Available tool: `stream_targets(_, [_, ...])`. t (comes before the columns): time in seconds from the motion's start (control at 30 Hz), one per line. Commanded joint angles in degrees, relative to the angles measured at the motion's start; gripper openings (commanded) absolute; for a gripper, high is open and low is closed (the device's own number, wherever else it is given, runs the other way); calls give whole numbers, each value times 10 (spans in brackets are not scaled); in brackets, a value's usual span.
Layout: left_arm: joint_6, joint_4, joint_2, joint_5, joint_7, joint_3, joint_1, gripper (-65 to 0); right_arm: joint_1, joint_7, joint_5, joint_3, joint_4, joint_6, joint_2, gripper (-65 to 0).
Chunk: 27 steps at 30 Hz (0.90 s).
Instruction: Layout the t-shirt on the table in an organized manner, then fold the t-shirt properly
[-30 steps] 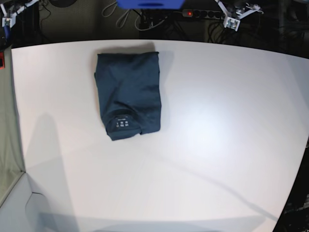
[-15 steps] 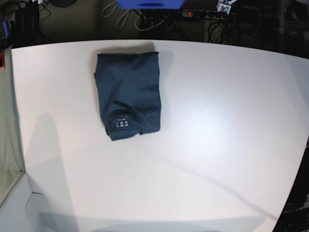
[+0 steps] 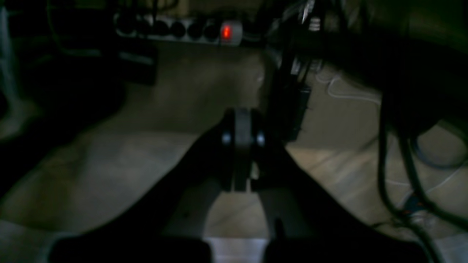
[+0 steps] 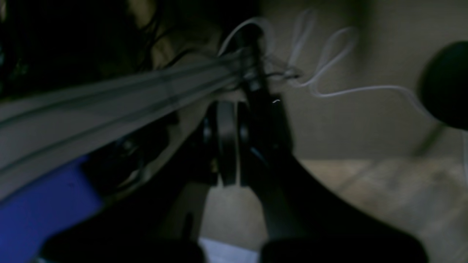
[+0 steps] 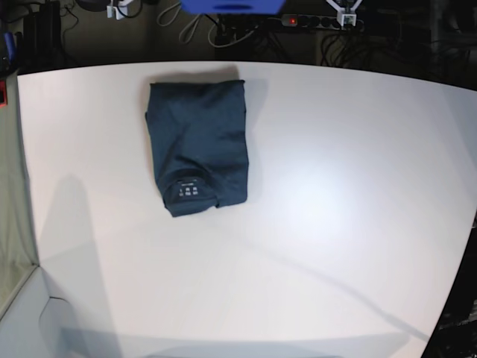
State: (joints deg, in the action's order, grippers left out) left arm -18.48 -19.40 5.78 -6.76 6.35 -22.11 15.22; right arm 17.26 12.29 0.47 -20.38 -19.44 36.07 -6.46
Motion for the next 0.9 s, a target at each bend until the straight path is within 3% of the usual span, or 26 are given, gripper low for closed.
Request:
stream_targets(0.0, [-3,51,17,3,23,-1,-22,-649,-13,19,4,12,22,-33,-4,-650])
stream_targets(0.13, [-3,151,31,0,74,0,-82,-649,-56,78,4,51,103,-174,6,-650])
stream_targets(0.23, [-1,145,29,-2,73,8,-96,-649,-64,122,4,63,114,-281,25,-650])
stream_targets(0.33, [7,149,27,-2,43,25,-114,-649,-68,131,4,67,114,-378,29,-650])
stream_targets(0.43, [61,146,25,-2,10,32,-120,-649,-69,132,4,78,114,-449,40,-650])
stream_targets(0.53, [115,146,19,-3,7,32,-121,-648,-76,132,4,77,113,-479,43,-650])
stream_targets(0.7, [170,151,9,-3,5,32,-121,-648,-80,132,4,78,113,-478,43,-650])
stream_targets(0.87, [191,152,-4,-3,5,31,-124,-648,-81,132,3,123,113,-477,40,-650])
